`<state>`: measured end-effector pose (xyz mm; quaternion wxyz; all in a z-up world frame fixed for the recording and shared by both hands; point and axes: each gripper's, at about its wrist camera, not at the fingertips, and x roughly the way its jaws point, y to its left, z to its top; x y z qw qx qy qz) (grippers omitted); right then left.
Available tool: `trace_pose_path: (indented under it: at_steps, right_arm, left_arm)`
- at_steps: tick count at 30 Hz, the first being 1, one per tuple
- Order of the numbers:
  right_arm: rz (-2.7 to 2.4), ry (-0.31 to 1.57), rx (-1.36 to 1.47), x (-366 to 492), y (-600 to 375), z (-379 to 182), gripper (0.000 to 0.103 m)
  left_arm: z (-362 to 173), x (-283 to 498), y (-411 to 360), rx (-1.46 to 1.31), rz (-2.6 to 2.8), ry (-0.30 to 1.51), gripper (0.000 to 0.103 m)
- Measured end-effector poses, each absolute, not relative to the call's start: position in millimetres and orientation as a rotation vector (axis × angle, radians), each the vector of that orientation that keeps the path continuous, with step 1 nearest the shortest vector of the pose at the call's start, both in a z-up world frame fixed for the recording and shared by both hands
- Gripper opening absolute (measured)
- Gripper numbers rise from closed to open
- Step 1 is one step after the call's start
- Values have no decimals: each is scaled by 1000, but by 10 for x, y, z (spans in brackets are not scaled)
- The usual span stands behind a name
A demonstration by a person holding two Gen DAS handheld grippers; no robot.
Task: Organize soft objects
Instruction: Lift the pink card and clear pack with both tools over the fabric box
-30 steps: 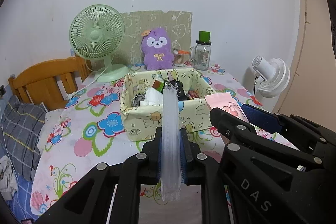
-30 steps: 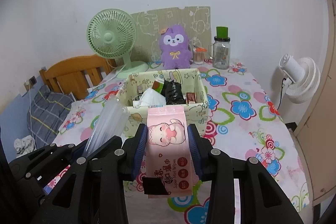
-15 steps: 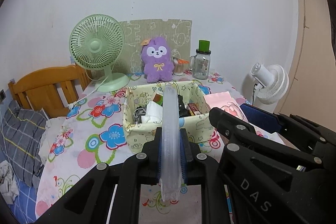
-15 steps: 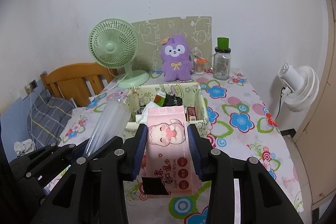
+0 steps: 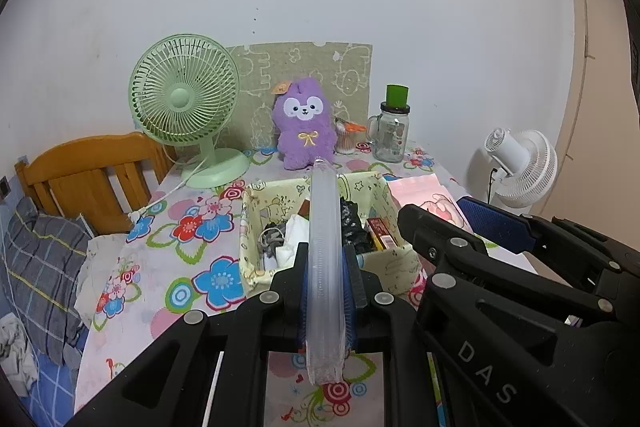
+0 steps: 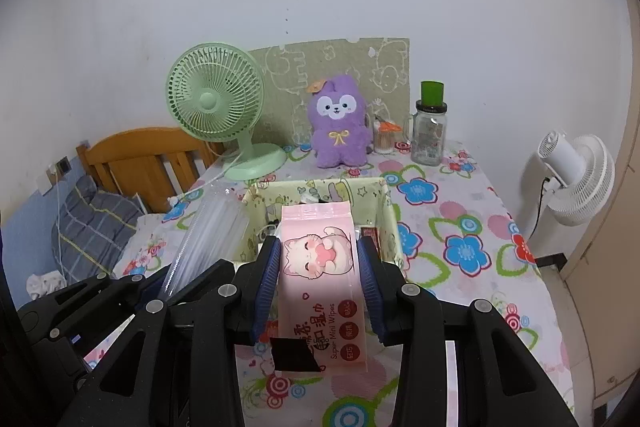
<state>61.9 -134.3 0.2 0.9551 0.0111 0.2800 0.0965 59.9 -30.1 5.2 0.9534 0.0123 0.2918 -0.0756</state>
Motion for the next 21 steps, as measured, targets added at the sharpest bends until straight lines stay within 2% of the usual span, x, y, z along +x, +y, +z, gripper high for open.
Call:
trace_pose_path:
  at_steps: [21]
  right_arm:
    - [208,569,8,1157,-1273,89,43]
  left_arm:
    - [65,1101,-275,27,-152,605,12]
